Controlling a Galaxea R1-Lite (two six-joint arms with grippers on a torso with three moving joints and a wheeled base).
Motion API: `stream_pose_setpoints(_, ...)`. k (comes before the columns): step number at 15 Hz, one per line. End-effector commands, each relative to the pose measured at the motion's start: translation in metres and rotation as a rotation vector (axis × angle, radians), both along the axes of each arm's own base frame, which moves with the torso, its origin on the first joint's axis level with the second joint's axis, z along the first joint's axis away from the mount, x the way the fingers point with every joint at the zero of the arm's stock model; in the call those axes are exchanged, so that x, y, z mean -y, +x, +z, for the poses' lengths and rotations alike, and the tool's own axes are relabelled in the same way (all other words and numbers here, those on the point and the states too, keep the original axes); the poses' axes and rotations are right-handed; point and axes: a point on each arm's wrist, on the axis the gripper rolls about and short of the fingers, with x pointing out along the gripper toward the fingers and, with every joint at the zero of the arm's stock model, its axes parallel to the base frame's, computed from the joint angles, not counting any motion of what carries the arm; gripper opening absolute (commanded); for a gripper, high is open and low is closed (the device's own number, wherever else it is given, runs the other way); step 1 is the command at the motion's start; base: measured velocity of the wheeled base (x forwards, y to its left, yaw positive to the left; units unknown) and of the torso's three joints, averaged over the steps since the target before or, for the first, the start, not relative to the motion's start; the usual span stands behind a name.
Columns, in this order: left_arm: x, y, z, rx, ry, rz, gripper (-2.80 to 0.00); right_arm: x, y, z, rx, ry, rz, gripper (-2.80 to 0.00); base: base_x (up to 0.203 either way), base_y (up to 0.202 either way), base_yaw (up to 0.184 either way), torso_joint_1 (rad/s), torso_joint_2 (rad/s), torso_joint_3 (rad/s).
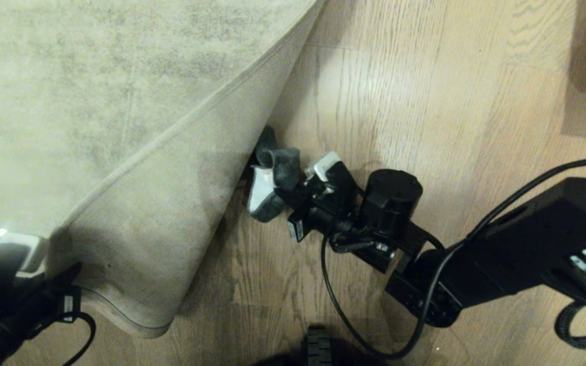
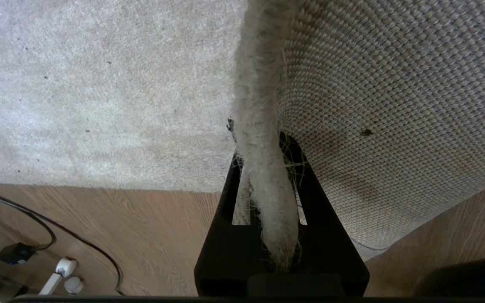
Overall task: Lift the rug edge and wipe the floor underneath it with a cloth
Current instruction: Wipe the floor under the carpet with a rag
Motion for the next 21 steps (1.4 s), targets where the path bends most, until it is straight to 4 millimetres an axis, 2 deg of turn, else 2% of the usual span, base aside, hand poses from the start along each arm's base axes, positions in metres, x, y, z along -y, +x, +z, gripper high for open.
stream_pose_setpoints(1,0.0,0.0,0.0,0.006,0.002,0.001,-2.8,-0.001,-0.032,0.002,-0.011,-0.014,0.063,-2.8,0.0,0.0,0.0,0.0,0.0,0.0)
stream_pose_setpoints(4,0.0,0.0,0.0,0.006,0.002,0.001,-2.8,-0.02,-0.061,-0.018,-0.045,-0.058,0.154,-2.8,0.0,0.0,0.0,0.0,0.0,0.0)
stream_pose_setpoints(9,0.0,0.0,0.0,0.006,0.001,0.001,-2.8,-0.055,-0.078,-0.076,-0.09,-0.126,0.243,-2.8,0.0,0.0,0.0,0.0,0.0,0.0)
stream_pose_setpoints(15,-0.001,0.001,0.0,0.001,-0.005,0.006,-2.8,-0.087,-0.065,-0.126,-0.122,-0.154,0.256,-2.8,0.0,0.0,0.0,0.0,0.0,0.0)
stream_pose_setpoints(19,-0.001,0.001,0.0,0.003,-0.006,0.006,-2.8,-0.102,-0.055,-0.136,-0.13,-0.114,0.253,-2.8,0.0,0.0,0.0,0.0,0.0,0.0)
stream_pose_setpoints(21,-0.001,0.001,0.0,0.003,-0.006,0.006,-2.8,-0.106,-0.043,-0.134,-0.125,-0.072,0.234,-2.8,0.0,0.0,0.0,0.0,0.0,0.0)
